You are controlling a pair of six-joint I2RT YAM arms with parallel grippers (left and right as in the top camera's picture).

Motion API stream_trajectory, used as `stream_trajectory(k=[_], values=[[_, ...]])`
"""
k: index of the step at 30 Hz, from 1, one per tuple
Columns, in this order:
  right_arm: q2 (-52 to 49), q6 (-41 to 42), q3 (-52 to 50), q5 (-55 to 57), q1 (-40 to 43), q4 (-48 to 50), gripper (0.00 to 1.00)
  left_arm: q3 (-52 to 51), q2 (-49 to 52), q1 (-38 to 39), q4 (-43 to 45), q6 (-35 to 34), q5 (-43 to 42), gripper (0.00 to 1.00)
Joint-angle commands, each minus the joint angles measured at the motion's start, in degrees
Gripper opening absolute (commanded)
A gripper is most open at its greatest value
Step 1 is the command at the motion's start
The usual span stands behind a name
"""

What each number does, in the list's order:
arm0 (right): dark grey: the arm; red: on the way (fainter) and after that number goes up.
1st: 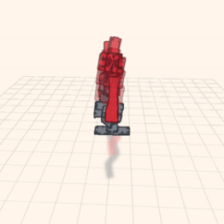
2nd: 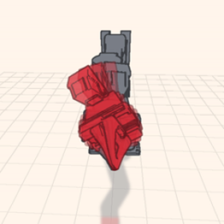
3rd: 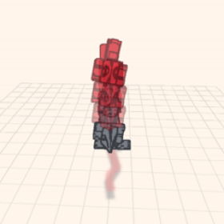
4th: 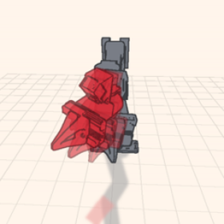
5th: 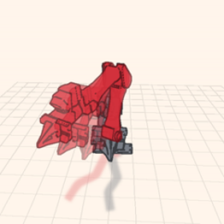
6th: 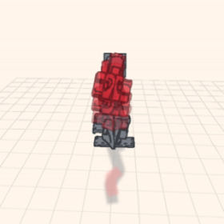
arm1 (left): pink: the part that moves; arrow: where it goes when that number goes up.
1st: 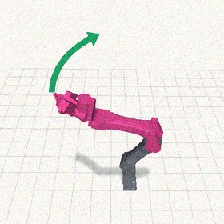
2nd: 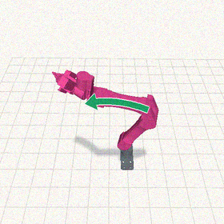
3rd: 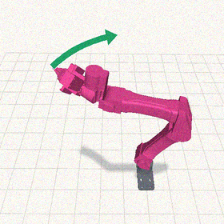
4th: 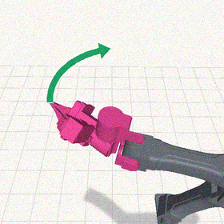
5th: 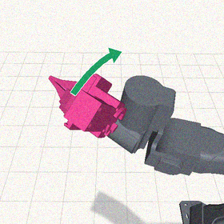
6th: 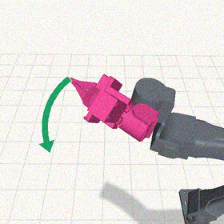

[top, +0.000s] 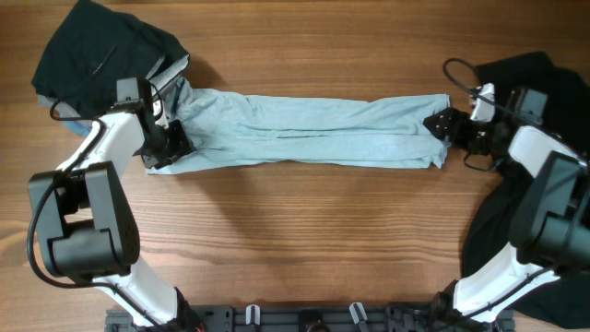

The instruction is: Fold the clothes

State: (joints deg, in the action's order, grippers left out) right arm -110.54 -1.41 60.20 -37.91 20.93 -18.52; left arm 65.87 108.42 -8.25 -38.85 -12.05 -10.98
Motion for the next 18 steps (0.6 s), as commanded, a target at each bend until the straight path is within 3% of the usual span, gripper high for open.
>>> stream_trajectory(k=[1,8,18], values=[[-4.76,5.73,-2.58,8.74,-2.73,-0.92,0.61,-1.14,2.05,-0.22,-1.18,1.62,-3.39,0.48],[-4.74,8.04,-2.58,10.51,-2.58,-1.86,0.06,-0.76,1.77,-0.24,-1.31,2.89,-4.63,0.44],[5.6,7.91,-0.22,11.52,6.01,-8.07,0.04,7.34,-9.03,-0.24,-8.96,5.49,-4.63,0.43]])
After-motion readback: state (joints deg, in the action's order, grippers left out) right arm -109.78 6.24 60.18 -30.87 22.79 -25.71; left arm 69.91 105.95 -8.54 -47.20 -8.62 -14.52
